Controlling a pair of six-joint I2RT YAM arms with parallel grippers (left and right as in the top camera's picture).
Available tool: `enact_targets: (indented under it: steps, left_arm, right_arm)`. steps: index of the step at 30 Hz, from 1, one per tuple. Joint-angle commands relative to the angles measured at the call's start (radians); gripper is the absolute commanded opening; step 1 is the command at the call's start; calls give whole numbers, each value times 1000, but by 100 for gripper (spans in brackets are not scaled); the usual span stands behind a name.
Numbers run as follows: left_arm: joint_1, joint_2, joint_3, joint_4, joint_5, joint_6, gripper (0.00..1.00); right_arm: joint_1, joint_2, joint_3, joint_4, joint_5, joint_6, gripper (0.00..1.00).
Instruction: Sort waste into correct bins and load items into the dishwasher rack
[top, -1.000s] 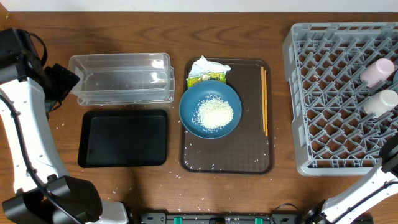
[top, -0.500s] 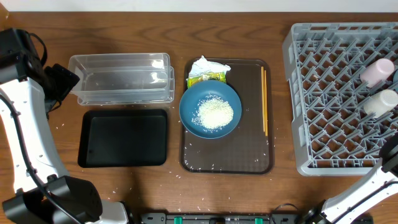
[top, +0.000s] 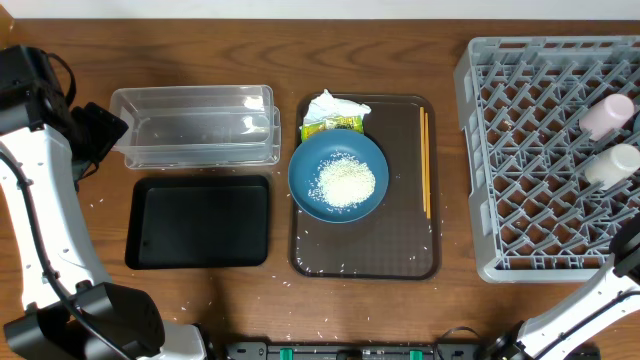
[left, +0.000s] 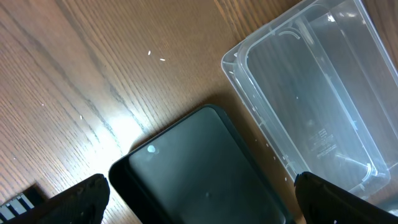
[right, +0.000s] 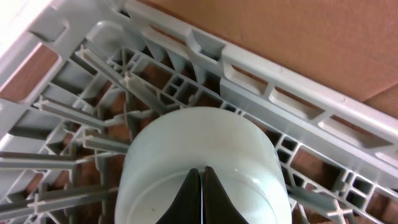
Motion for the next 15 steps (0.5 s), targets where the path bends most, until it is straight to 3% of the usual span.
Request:
enact_targets:
  steps: [1, 15]
  left_arm:
    - [3, -14, 15, -5, -5, -9, 98]
    - [3, -14, 16, -5, -5, -9, 98]
  right_arm:
    - [3, -4, -1, 22, -4, -15, 2]
    - [9, -5, 0, 48, -74, -15, 1]
